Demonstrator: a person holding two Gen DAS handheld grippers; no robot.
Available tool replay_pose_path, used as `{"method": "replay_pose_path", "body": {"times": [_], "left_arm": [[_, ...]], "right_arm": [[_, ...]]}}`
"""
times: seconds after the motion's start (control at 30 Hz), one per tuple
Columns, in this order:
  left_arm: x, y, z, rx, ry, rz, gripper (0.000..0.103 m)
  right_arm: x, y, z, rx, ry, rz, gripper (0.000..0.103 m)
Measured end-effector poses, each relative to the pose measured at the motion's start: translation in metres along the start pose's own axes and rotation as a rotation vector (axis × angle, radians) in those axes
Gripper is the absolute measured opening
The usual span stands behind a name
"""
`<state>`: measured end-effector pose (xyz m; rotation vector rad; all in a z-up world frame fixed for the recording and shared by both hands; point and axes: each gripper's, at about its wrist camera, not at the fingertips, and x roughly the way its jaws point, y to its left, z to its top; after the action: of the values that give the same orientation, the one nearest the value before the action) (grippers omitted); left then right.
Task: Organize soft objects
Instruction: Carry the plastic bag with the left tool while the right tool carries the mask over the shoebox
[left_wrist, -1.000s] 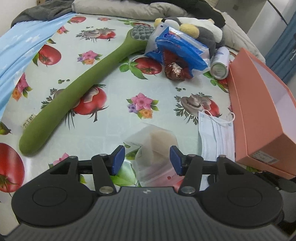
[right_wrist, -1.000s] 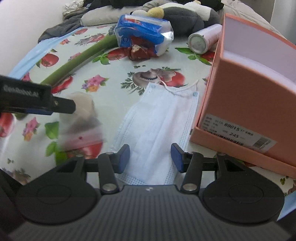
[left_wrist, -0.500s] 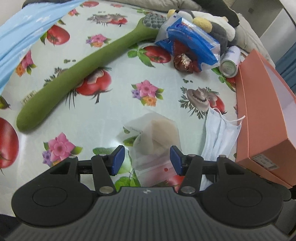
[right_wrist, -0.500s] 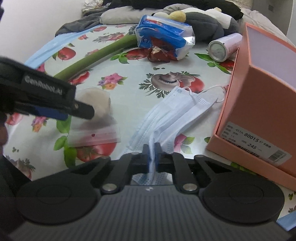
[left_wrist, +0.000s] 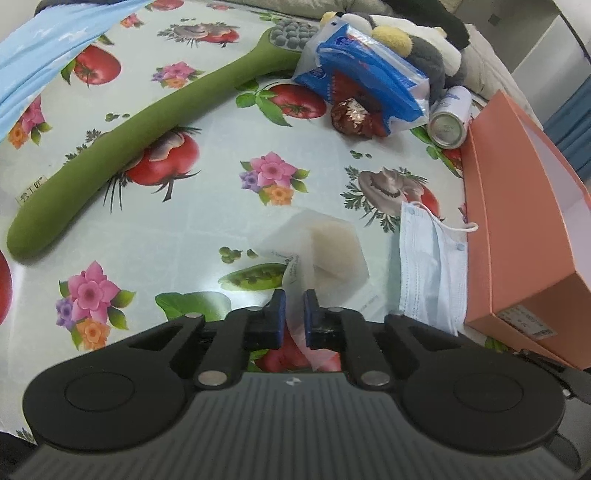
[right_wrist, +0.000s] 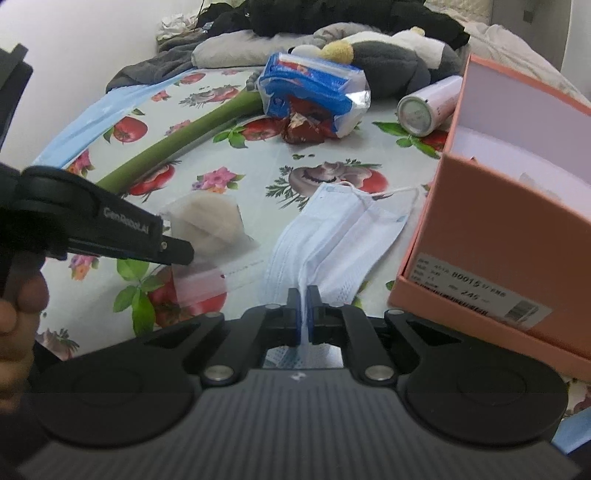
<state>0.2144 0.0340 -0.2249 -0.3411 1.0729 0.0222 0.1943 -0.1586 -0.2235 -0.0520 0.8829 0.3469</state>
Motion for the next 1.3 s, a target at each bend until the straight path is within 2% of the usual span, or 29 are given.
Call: {"method": "replay_pose_path", "body": {"times": [0.37, 0.97, 1.3], "left_arm": [[-0.034, 0.004, -0.004, 0.007, -0.069, -0.056, 0.004], [-0.12, 0.01, -0.018, 0.012, -0.217, -0.145, 0.004], [-0.173, -0.007, -0.023, 0.044, -0.31, -0.195, 0.004]], "right_arm": [[-0.032, 0.008, 0.015, -0.032, -0.05, -0.039, 0.006], [-0.104, 0.028, 0.036, -0.056, -0.173, -0.072, 0.007], [-0.153, 0.028, 0.047, -0.047, -0.266, -0.075, 0.007]]}}
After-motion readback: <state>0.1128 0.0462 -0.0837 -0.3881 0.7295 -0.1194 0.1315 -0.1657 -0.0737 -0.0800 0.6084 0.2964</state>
